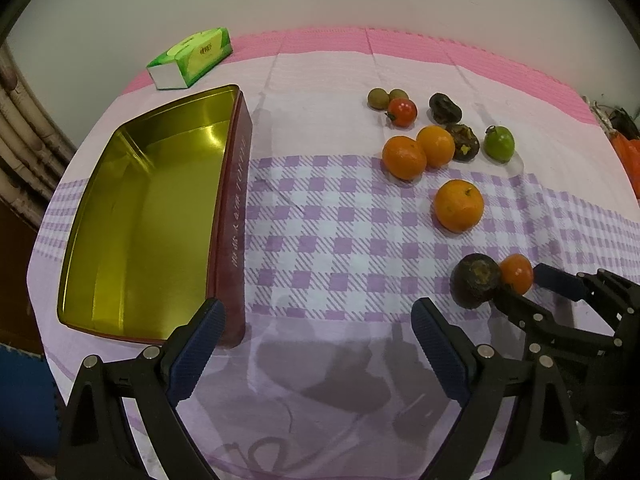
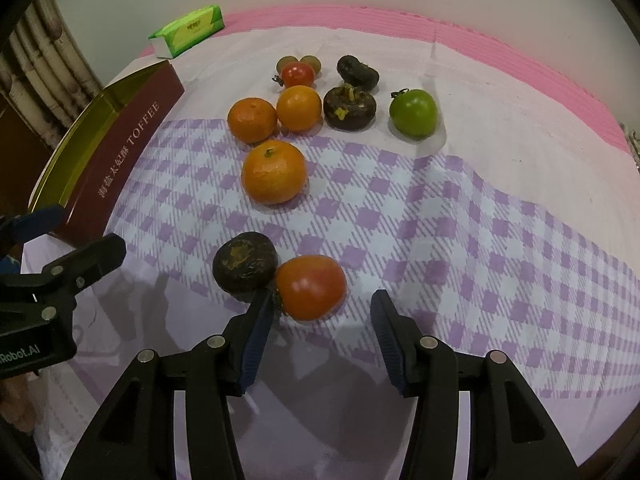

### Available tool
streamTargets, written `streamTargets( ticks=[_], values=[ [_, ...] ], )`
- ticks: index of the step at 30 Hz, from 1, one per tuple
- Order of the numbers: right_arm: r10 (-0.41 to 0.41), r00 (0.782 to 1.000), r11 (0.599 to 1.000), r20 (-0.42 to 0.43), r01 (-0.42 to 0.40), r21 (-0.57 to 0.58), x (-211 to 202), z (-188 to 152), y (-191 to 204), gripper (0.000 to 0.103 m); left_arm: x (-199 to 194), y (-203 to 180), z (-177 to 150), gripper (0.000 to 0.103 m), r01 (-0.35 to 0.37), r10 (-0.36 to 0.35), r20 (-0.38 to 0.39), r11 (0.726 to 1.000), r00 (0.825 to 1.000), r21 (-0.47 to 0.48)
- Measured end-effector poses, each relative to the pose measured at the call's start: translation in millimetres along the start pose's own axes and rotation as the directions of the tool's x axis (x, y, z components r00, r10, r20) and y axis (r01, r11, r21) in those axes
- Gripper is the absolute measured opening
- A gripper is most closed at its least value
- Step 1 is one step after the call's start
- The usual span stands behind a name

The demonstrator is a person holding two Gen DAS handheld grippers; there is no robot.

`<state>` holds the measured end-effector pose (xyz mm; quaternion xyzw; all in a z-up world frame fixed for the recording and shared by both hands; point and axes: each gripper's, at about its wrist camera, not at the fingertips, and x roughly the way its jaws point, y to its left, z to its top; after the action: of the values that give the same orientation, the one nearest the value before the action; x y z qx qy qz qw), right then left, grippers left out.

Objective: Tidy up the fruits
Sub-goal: 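Move the right tool to the orange-red tomato and close on it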

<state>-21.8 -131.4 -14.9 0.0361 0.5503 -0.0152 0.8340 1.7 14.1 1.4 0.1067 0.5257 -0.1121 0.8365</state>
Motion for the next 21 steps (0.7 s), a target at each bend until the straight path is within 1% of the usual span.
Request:
streamTargets(
  ticks=[10, 16, 20, 21],
  values=[
    [-0.022, 1.000, 0.999, 0.012, 0.022, -0.025, 4.0, 10.0, 4.4, 0.052, 1.3, -0.6, -0.3, 0.093, 0.007, -0.007, -0.001, 1.000, 1.000, -0.002],
    [-0.032, 0.999, 0.998, 0.015, 0.033, -0.047, 7.3, 9.3, 8.5, 0.051, 3.4, -4.3, -0.5, 0.093, 0.013, -0.013, -0.001, 1.000, 1.000, 0.001],
    [-0.042, 0.999, 0.997, 0.027, 0.044, -0.061, 7.6, 9.5, 11.5, 0.042, 3.9, -6.8, -1.0, 0.093, 0.017, -0.017, -0.007, 1.000, 1.000, 0.009],
    [-0.039, 0.999, 0.997, 0.031, 0.041, -0.060, 7.6, 9.9, 11.7, 0.041, 4.0, -6.5, -0.8, 0.092, 0.017, -0.017, -0.009, 1.000, 1.000, 0.010]
  ],
)
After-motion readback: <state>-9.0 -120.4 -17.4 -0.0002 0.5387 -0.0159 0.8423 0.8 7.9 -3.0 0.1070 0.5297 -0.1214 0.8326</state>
